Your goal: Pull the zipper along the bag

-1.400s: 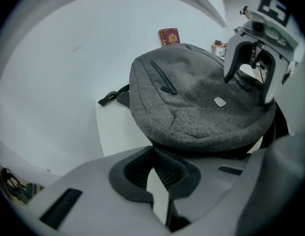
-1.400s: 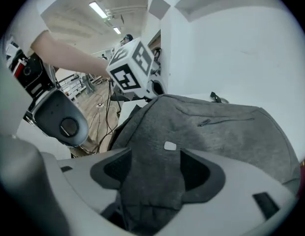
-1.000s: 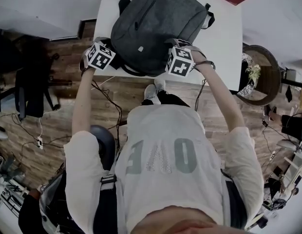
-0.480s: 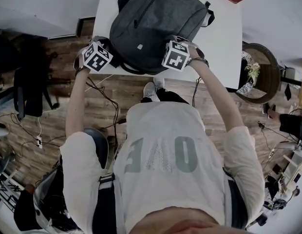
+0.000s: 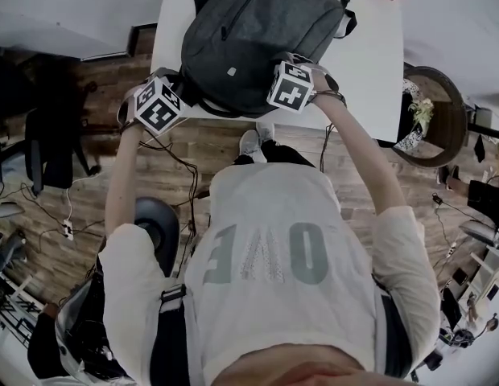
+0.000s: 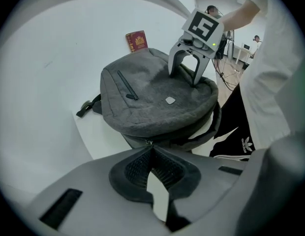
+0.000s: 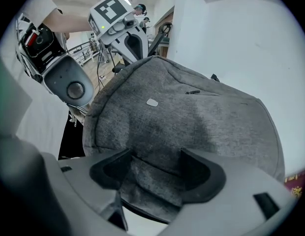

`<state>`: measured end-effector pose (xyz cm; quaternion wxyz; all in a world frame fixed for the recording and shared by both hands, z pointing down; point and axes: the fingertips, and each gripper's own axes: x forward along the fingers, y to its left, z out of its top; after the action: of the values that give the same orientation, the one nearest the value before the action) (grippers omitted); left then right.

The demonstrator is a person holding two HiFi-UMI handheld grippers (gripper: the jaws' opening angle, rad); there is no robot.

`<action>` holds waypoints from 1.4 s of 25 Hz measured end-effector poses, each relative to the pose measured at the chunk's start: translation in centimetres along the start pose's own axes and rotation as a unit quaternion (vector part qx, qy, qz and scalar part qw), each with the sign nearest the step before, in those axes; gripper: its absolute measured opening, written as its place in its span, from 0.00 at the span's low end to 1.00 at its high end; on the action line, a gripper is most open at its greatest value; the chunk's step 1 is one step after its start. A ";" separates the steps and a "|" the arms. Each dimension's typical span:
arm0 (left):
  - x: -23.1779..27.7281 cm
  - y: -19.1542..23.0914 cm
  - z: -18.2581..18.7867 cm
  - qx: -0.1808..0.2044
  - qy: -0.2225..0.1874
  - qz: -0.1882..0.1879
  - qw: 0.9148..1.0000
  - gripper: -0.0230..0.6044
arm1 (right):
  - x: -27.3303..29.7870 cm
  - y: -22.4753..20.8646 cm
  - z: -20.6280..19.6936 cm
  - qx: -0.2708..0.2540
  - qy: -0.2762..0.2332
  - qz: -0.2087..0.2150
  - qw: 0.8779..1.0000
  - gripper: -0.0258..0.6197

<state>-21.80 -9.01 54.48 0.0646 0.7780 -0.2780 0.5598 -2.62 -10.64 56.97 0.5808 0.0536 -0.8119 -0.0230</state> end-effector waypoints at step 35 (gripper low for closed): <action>0.5 -15.8 8.3 -0.088 -0.067 -0.142 0.984 0.08 | 0.1 0.0 0.1 0.003 0.003 -0.002 1.000 0.52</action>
<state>-6.76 0.65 55.24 0.1928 0.8366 -0.2168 0.4647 -2.77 -10.66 57.07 0.5832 0.0572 -0.8100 -0.0222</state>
